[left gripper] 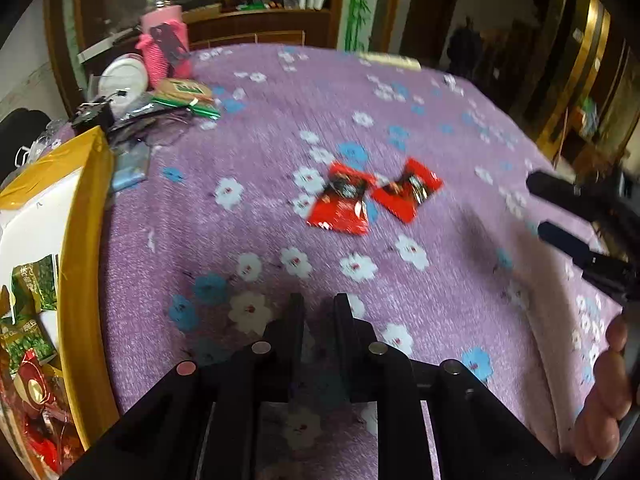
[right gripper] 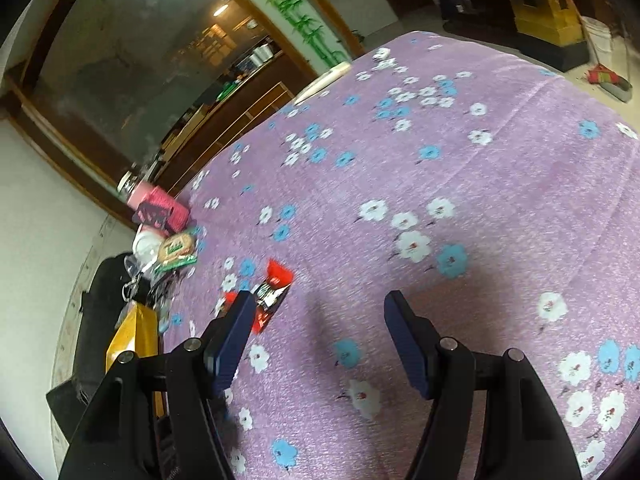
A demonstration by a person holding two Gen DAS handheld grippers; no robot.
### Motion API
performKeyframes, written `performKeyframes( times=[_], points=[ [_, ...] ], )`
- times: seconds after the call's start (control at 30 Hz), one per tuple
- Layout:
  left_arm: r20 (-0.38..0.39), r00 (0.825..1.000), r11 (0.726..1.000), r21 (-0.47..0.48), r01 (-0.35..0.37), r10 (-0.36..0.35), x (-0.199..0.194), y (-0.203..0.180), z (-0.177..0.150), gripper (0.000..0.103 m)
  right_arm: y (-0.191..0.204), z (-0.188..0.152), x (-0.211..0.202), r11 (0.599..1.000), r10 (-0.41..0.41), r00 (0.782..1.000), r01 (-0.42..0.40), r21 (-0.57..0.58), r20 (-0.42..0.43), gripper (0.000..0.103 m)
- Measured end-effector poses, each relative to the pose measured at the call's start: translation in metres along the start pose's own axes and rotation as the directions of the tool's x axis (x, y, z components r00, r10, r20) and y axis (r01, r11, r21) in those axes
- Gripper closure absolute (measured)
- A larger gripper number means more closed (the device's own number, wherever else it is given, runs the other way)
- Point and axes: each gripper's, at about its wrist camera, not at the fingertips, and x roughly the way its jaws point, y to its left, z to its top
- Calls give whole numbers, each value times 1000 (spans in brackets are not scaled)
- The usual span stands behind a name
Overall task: Organize snacks
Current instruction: 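Grasp a red candy with the right gripper while the left gripper grasps the other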
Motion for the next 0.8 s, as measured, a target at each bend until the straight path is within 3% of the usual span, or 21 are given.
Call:
performKeyframes(
  times=[0.1,0.2,0.33,0.47,0.6,0.7,0.8],
  points=[
    [45,999,999,-25,21,-20,-3,9,5,89,5,-5,9,1000,30,999,-30,0,-43,36],
    [52,999,999,-47,14,-12,-3,17,5,89,10,-10,23,994,88,989,-80,71,-120,46],
    [40,999,998,-62,10,-8,-2,21,3,89,33,-9,40,997,35,985,-23,72,-168,52],
    [62,998,997,-75,0,5,-9,25,3,88,55,1,62,996,-70,983,79,45,-172,54],
    [51,999,996,-92,-2,7,-8,29,3,88,73,6,92,980,-198,961,196,-30,-194,57],
    [46,999,995,-100,2,3,-8,31,2,88,90,3,108,938,-320,931,286,-194,-177,61],
    [49,999,995,-102,7,-2,-9,32,3,88,94,-4,110,893,-388,911,333,-303,-143,76]
  ],
)
